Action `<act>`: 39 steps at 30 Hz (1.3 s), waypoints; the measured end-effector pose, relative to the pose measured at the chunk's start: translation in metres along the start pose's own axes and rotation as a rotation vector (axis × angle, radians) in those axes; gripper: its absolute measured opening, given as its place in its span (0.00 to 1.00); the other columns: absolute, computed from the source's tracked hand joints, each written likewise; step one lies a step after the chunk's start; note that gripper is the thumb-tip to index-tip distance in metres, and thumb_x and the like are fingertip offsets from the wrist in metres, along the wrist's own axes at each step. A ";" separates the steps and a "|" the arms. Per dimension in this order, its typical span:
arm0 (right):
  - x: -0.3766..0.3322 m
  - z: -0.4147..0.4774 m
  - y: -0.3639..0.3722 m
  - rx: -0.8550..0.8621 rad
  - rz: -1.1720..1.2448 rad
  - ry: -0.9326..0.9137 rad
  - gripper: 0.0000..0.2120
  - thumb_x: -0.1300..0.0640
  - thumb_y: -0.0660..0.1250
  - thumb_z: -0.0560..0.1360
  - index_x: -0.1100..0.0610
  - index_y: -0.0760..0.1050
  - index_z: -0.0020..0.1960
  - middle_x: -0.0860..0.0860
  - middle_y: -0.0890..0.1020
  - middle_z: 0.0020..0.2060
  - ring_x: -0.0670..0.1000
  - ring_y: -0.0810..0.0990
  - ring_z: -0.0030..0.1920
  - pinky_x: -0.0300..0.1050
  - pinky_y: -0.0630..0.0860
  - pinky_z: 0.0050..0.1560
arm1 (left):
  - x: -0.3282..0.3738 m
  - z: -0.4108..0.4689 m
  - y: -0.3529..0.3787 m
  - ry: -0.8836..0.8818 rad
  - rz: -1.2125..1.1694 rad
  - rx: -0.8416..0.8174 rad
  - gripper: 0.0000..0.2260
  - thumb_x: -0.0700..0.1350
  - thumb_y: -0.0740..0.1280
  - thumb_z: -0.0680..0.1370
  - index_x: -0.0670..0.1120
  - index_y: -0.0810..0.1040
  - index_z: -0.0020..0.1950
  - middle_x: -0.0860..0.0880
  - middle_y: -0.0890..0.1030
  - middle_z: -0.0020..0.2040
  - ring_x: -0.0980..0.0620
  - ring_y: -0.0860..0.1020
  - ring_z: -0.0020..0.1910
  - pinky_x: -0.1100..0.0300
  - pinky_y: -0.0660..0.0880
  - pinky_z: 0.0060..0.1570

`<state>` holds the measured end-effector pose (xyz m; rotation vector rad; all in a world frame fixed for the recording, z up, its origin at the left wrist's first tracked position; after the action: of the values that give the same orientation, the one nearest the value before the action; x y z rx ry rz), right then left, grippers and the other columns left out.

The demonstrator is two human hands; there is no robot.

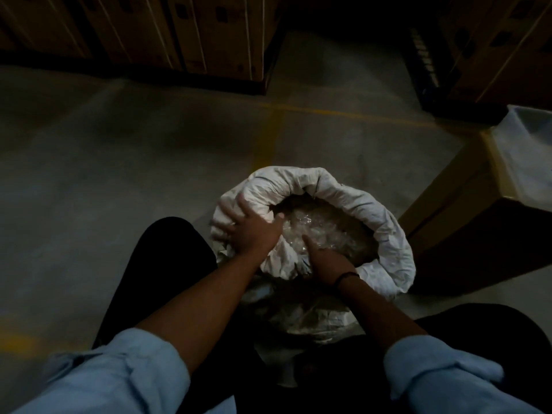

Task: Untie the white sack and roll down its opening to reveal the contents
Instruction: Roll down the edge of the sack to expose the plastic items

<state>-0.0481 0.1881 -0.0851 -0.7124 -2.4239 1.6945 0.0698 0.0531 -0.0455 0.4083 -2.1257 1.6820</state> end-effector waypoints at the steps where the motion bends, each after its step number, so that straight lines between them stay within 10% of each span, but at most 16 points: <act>1: -0.002 -0.002 0.000 0.001 0.000 -0.006 0.50 0.45 0.72 0.71 0.50 0.40 0.78 0.62 0.80 0.58 0.61 0.80 0.56 0.51 0.75 0.53 | -0.011 0.006 0.004 -0.167 -0.083 -0.056 0.55 0.73 0.68 0.63 0.56 0.39 0.78 0.37 0.37 0.79 0.26 0.45 0.75 0.29 0.47 0.71; 6: -0.006 -0.006 0.002 -0.017 -0.067 -0.036 0.47 0.45 0.71 0.71 0.50 0.43 0.78 0.59 0.80 0.58 0.61 0.80 0.55 0.51 0.76 0.52 | -0.036 0.010 0.018 -0.342 -0.441 -0.391 0.62 0.67 0.75 0.64 0.47 0.35 0.79 0.37 0.59 0.77 0.37 0.64 0.74 0.44 0.66 0.69; 10: -0.033 -0.027 0.020 0.117 -0.216 -0.164 0.32 0.50 0.59 0.78 0.59 0.52 0.76 0.60 0.81 0.55 0.62 0.82 0.49 0.52 0.78 0.46 | 0.013 0.023 0.002 -0.155 -0.948 -0.492 0.30 0.57 0.71 0.75 0.41 0.71 0.69 0.43 0.80 0.60 0.48 0.80 0.49 0.57 0.77 0.48; 13: -0.061 -0.041 0.028 0.220 -0.338 -0.166 0.29 0.53 0.61 0.68 0.66 0.70 0.65 0.57 0.82 0.37 0.56 0.79 0.28 0.44 0.73 0.25 | 0.030 0.038 -0.026 -0.156 -1.478 -0.720 0.15 0.51 0.58 0.84 0.41 0.78 0.52 0.45 0.82 0.36 0.52 0.81 0.30 0.62 0.79 0.32; 17: -0.065 -0.043 0.029 0.279 -0.353 -0.100 0.30 0.53 0.61 0.66 0.64 0.69 0.66 0.55 0.79 0.31 0.56 0.77 0.24 0.45 0.70 0.21 | 0.022 0.043 -0.011 -0.196 -1.025 -0.746 0.33 0.63 0.69 0.75 0.41 0.68 0.71 0.41 0.78 0.61 0.45 0.81 0.55 0.51 0.79 0.54; 19: -0.062 -0.042 0.026 0.270 -0.358 -0.067 0.31 0.52 0.64 0.65 0.61 0.71 0.67 0.55 0.80 0.31 0.56 0.77 0.24 0.46 0.71 0.21 | 0.016 0.040 -0.009 -0.223 -0.499 -0.417 0.55 0.74 0.68 0.65 0.46 0.48 0.80 0.37 0.60 0.76 0.35 0.65 0.72 0.38 0.65 0.68; 21: -0.064 -0.038 0.023 0.267 -0.350 -0.060 0.32 0.51 0.65 0.65 0.60 0.69 0.68 0.56 0.80 0.31 0.58 0.78 0.25 0.48 0.73 0.23 | 0.026 0.027 -0.016 0.009 -0.110 -0.104 0.57 0.78 0.62 0.64 0.50 0.36 0.79 0.32 0.48 0.78 0.28 0.55 0.74 0.29 0.55 0.69; 23: -0.065 -0.038 0.023 0.301 -0.333 -0.053 0.29 0.53 0.56 0.68 0.60 0.71 0.67 0.56 0.79 0.30 0.58 0.77 0.25 0.48 0.73 0.24 | 0.037 0.009 -0.010 0.135 0.013 -0.127 0.59 0.78 0.62 0.63 0.54 0.28 0.76 0.30 0.40 0.77 0.24 0.52 0.74 0.26 0.54 0.67; 29: -0.074 -0.043 0.031 0.270 -0.396 -0.112 0.27 0.52 0.53 0.69 0.61 0.66 0.65 0.53 0.79 0.28 0.56 0.77 0.23 0.45 0.71 0.22 | 0.018 0.011 0.036 0.210 -0.103 -0.292 0.61 0.63 0.77 0.64 0.55 0.31 0.77 0.33 0.57 0.75 0.33 0.69 0.67 0.41 0.71 0.61; 32: -0.075 -0.045 0.029 0.298 -0.402 -0.127 0.29 0.53 0.53 0.69 0.64 0.63 0.68 0.55 0.79 0.29 0.56 0.77 0.25 0.46 0.71 0.23 | 0.008 0.039 0.035 0.150 -0.766 -0.495 0.42 0.35 0.76 0.70 0.45 0.54 0.76 0.43 0.68 0.69 0.44 0.72 0.64 0.49 0.73 0.61; 36: -0.081 -0.041 0.022 0.298 -0.382 -0.123 0.31 0.54 0.56 0.70 0.62 0.64 0.72 0.55 0.77 0.30 0.56 0.76 0.26 0.47 0.73 0.27 | -0.011 0.047 0.011 -0.237 -1.407 -0.741 0.07 0.35 0.63 0.76 0.38 0.82 0.47 0.43 0.84 0.39 0.44 0.78 0.42 0.53 0.76 0.48; 39: -0.087 -0.036 0.025 0.260 -0.360 -0.149 0.33 0.54 0.56 0.69 0.63 0.61 0.73 0.56 0.78 0.30 0.57 0.77 0.28 0.49 0.76 0.29 | -0.009 0.055 0.004 -0.226 -1.070 -0.738 0.17 0.41 0.69 0.74 0.40 0.76 0.62 0.40 0.81 0.53 0.43 0.78 0.49 0.51 0.77 0.50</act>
<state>0.0487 0.1888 -0.0781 -0.1115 -2.1866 1.9062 0.0686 0.0003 -0.0637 1.2197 -1.8867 0.2508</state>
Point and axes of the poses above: each hand's wrist, its own z-axis towards the middle knuckle, its own y-axis out of the palm, x = y × z, the point moved 3 cm from there along z, towards the middle knuckle
